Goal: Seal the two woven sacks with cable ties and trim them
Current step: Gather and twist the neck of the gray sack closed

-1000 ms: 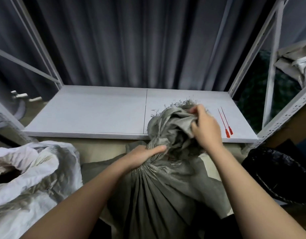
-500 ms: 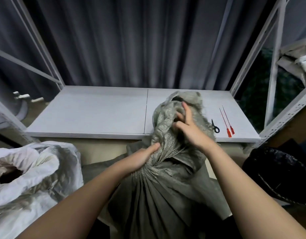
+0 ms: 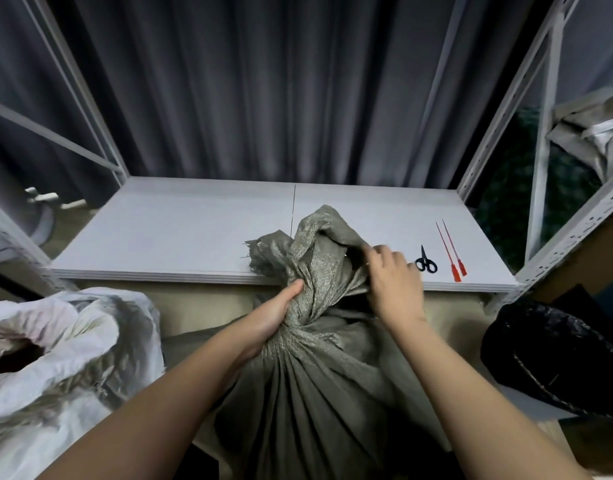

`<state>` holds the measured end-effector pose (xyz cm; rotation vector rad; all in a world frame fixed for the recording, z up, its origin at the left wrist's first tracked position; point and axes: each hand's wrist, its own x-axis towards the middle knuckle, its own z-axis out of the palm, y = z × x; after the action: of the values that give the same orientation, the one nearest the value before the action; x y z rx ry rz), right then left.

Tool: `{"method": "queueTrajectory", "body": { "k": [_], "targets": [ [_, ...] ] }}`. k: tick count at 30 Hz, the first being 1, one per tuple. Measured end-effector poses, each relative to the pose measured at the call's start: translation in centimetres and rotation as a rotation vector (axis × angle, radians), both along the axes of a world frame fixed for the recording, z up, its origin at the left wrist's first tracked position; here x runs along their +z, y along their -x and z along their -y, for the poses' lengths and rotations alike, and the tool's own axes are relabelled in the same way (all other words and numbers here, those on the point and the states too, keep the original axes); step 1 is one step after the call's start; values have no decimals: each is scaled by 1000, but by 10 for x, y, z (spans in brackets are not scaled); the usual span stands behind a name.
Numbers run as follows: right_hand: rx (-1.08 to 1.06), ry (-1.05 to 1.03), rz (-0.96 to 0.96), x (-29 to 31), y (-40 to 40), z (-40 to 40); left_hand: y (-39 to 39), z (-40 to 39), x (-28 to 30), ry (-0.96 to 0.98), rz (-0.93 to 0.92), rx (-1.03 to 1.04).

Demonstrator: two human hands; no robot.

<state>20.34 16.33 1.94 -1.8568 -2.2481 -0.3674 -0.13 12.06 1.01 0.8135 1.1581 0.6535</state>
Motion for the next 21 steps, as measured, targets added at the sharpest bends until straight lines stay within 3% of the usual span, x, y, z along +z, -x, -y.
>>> {"method": "queueTrajectory", "body": {
  "k": [4,6,8,9,10,12,14,17,19,21],
  "targets": [
    [-332,32,-388,35,-20,-9,0,-2,-2,20,34,16],
    [-444,188,-757,39,-23,-10,0,-3,-5,13,45,30],
    [-393,383,-1331,37,-12,-8,0,-2,-2,8,64,38],
    [-333,430,-1513,36,-5,-5,-1,-3,-2,5,63,42],
    [-225,426,-1557,34,1,-2,-2,-3,-2,-2,51,35],
    [96,339,-1340,39,12,6,-1,-4,-1,3,44,46],
    [438,332,-888,32,14,7,1,-3,0,0,49,28],
    [536,292,-133,18,12,6,-1,-1,2,0,41,42],
    [568,99,91,12,12,6,-4,-1,4,-57,59,-5],
    [620,-6,128,11,16,4,-5,0,2,-69,34,-111]
  ]
}}
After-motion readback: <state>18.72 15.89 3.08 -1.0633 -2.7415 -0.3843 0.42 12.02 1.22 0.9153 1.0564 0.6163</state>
